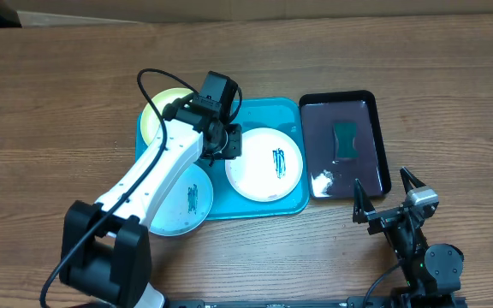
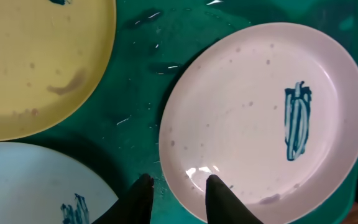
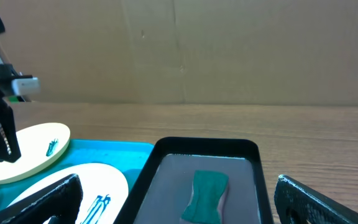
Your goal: Clean dirty plates on tray and stack at the side
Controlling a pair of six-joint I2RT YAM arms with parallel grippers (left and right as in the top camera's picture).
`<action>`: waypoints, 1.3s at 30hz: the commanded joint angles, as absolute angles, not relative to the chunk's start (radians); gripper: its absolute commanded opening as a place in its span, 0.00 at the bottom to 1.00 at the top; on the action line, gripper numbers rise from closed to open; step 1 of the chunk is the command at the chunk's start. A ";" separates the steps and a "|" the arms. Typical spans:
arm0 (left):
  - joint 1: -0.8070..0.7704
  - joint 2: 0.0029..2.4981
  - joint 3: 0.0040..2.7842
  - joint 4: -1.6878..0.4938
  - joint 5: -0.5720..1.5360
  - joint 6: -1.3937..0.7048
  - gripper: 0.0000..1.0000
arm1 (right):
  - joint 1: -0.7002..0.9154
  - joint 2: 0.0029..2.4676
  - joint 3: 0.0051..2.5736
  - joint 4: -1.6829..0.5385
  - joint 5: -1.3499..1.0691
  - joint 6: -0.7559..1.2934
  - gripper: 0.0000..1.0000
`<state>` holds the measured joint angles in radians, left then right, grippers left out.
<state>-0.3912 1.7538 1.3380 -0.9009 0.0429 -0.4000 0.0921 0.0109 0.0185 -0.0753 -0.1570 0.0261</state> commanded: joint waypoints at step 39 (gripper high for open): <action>-0.393 1.940 1.355 -0.858 0.019 -0.427 0.24 | 0.088 0.003 0.008 -0.070 -0.152 0.025 1.00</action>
<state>-0.3916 1.9224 1.3380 -0.8627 0.0319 -0.4168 0.0921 0.0109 0.0185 -0.0746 -0.1570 0.0261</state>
